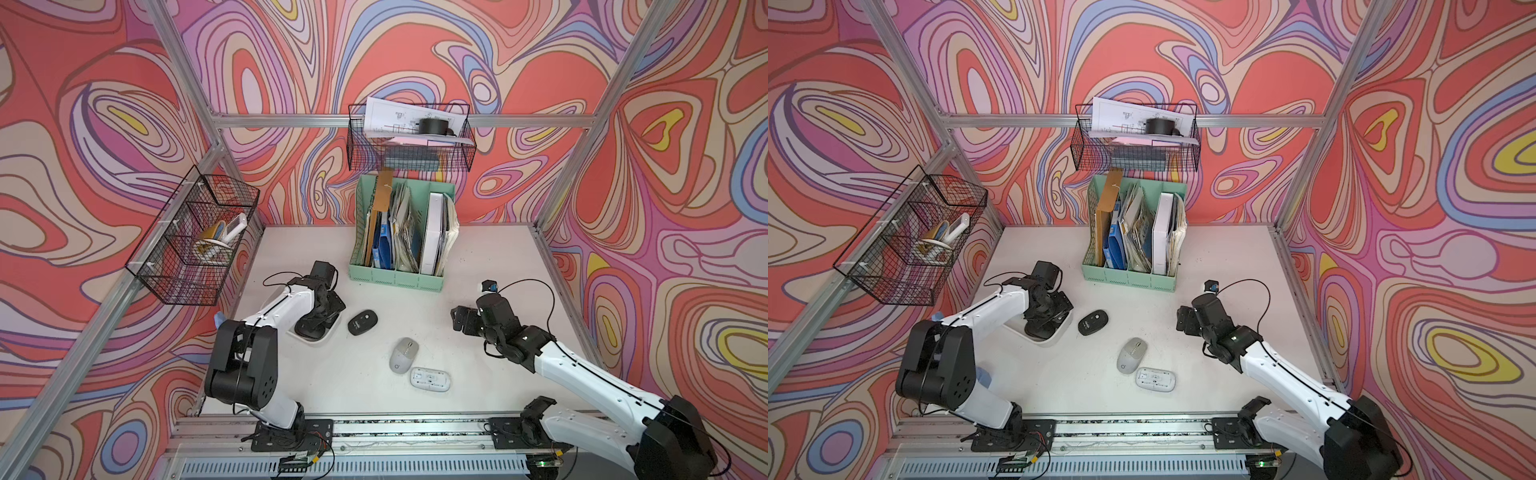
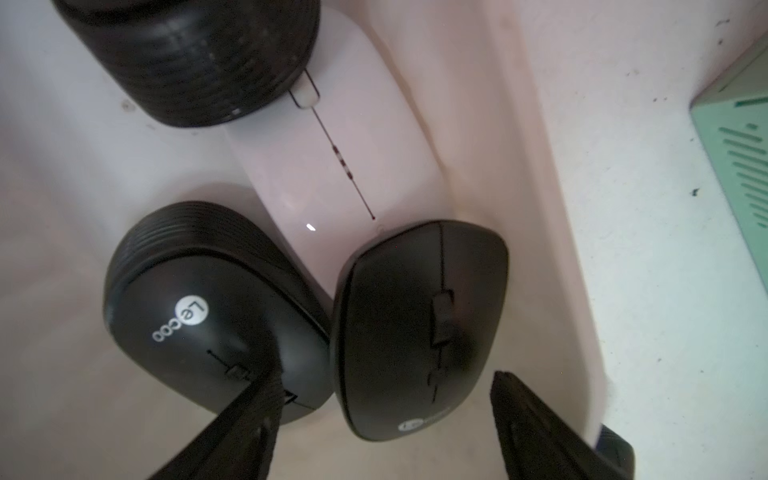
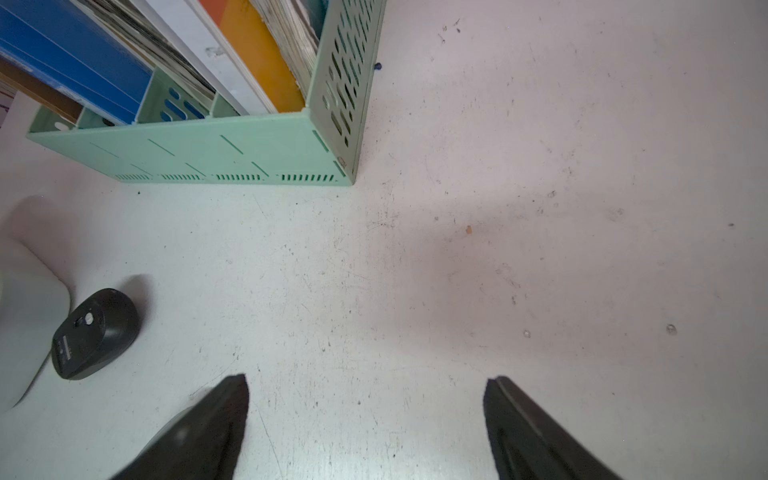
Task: Put the mouse in the storage box
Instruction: Place the mouse in the storage box.
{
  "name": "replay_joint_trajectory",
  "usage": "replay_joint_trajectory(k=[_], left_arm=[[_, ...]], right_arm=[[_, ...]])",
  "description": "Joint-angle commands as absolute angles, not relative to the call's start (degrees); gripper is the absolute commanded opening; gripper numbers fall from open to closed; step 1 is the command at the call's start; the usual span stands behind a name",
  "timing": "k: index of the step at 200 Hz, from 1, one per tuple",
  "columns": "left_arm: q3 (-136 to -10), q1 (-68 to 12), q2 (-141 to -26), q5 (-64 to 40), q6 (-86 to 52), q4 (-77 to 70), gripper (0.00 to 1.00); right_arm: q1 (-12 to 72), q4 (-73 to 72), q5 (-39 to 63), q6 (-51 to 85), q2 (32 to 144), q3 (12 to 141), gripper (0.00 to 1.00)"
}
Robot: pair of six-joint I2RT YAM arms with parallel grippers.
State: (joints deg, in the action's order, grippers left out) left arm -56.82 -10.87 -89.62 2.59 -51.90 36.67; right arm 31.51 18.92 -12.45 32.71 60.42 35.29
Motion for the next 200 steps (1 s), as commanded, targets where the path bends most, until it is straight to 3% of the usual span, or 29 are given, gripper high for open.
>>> replay_joint_trajectory(k=[1,69,138,200], left_arm=[[-56.62,-10.55,-86.74,4.23,-50.22,38.09,0.84],[-56.17,-13.36,-75.41,1.17,-42.80,42.87,0.91],[-56.90,-30.82,-73.54,-3.50,-36.94,49.99,0.99],[-59.15,-45.48,-80.77,-3.22,-33.01,49.02,0.99]], right_arm=[[31.99,19.09,-13.60,32.98,60.51,37.09,0.90],[32.17,19.93,-15.34,32.38,59.90,37.00,0.91],[32.17,23.11,-18.80,31.05,58.86,38.52,0.97],[32.08,23.24,-19.82,31.94,58.01,37.53,0.98]])
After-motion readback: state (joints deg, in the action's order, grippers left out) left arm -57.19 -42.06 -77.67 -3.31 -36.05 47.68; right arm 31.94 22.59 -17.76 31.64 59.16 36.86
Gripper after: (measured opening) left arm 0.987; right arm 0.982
